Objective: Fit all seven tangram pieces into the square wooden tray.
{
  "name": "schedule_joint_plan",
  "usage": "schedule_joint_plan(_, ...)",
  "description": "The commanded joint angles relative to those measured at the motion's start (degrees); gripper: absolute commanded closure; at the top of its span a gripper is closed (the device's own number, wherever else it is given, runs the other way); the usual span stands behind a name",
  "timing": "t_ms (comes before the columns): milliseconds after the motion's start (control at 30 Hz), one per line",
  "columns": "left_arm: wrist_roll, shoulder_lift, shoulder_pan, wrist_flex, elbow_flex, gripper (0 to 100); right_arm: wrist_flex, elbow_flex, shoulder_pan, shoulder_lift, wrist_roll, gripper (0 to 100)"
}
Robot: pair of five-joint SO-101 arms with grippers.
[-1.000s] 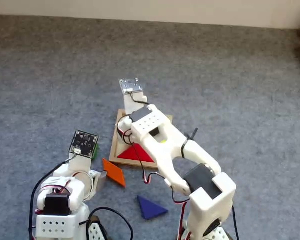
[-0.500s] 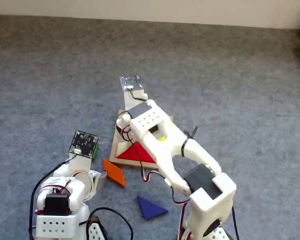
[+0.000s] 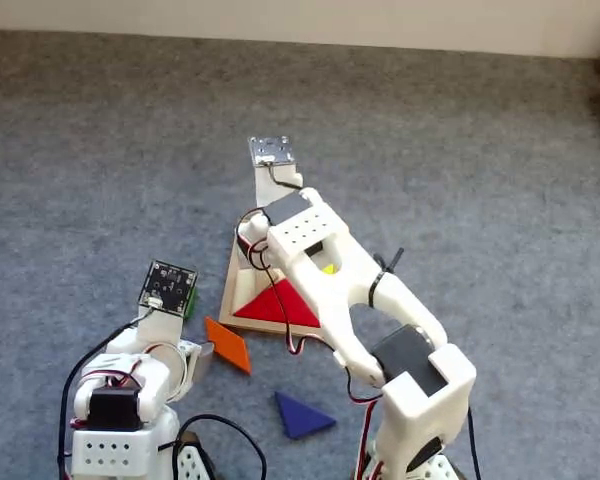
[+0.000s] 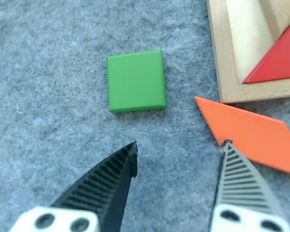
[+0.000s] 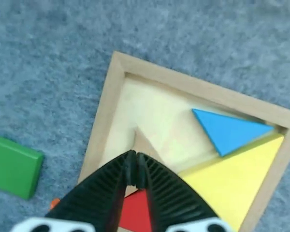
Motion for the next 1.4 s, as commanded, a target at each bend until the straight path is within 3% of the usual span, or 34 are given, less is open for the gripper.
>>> schedule_joint_plan(0,0.35,-0.04,-0.40,0.18,1.10,74,-2.95,1.36,0.04,-0.22,-0.26,99.4)
schedule_joint_plan(733,0.35,-0.04,-0.40,0.18,1.10,74,-0.48,9.36,-3.30,0.84,4.48,99.4)
schedule_joint_plan(833,0.35,-0.04,-0.40,0.18,1.10,74,3.74,9.19,-2.15,0.75,4.57,99.4)
schedule_joint_plan(1200,0.35,-0.04,-0.40,0.18,1.10,74,3.65,7.25,3.47,-10.86,4.22,99.4)
schedule_joint_plan(1367,0.35,-0.04,-0.40,0.18,1.10,74,-2.77,7.43,8.04,-10.95,4.22,99.4)
